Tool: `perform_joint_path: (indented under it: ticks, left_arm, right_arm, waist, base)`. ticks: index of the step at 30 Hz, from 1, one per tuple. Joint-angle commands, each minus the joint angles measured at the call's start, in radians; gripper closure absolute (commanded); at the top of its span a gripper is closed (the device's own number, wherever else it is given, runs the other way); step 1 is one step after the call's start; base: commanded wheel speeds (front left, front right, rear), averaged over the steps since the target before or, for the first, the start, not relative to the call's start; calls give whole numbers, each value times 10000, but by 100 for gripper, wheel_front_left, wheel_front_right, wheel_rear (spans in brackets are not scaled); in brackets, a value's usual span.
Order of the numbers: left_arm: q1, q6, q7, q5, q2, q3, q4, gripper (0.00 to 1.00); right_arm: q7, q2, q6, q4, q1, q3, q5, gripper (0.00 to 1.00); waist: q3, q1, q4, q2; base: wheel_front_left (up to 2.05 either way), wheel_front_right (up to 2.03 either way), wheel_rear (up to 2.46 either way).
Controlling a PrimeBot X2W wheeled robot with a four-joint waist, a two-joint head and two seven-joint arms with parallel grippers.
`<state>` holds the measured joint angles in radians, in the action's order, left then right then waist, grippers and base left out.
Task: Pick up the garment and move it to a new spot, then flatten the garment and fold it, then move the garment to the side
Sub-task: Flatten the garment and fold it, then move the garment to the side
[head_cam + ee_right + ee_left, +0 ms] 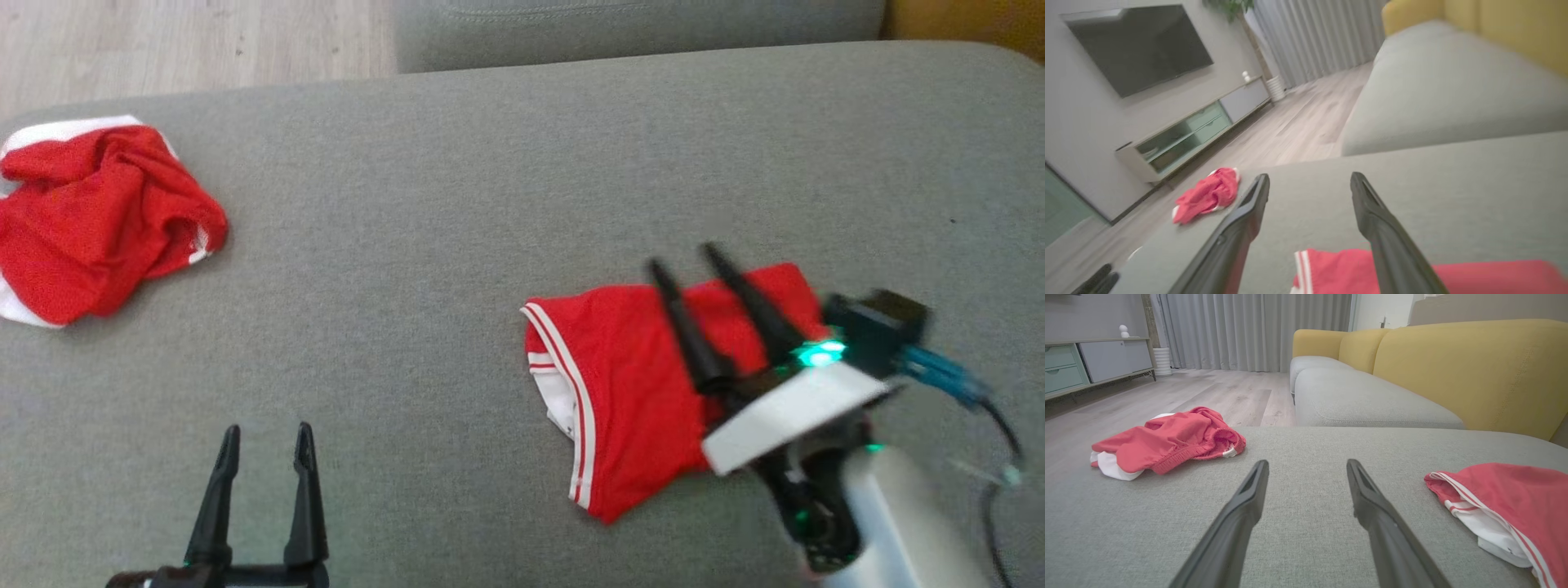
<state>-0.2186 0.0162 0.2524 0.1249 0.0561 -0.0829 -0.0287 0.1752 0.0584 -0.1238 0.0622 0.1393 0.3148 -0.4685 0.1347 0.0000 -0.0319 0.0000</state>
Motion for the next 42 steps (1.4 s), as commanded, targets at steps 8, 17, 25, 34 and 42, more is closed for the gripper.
perform_joint_path:
  ticks: [8, 17, 25, 34, 42]
  left_arm:
    - [86, -95, 93, -78, -58, 624, -432, 0]
    - [-172, 85, 93, -266, -58, 668, -91, 0]
    - [-371, 355, 93, -277, -58, 762, 17, 0]
    - [-479, 445, 93, -266, -58, 826, 98, 0]
    - [-509, 390, 93, -70, -58, 683, 130, 0]
  right_arm:
    - [-2723, 738, -69, -20, -1343, -2247, 3349, 0]
    - [-4267, 331, -69, -1607, -2918, -3394, 4358, 0]
    - [-4363, 96, -69, -1779, -3136, -3554, 4386, 0]
    - [-4367, 13, -69, -1698, -3006, -3520, 4051, 0]
    - [-1946, 263, -69, -1701, -1404, -3562, 2495, 0]
  waist:
    - [-524, 0, -109, 0]
    - [-1267, 0, 102, 0]
    - [-1485, 0, 146, 0]
    - [-1495, 0, 278, 0]
    - [-1165, 0, 176, 0]
  base:
    - [0, 0, 0]
    - [0, 0, 0]
    - [0, 0, 0]
    - [0, 0, 0]
    - [0, 0, 0]
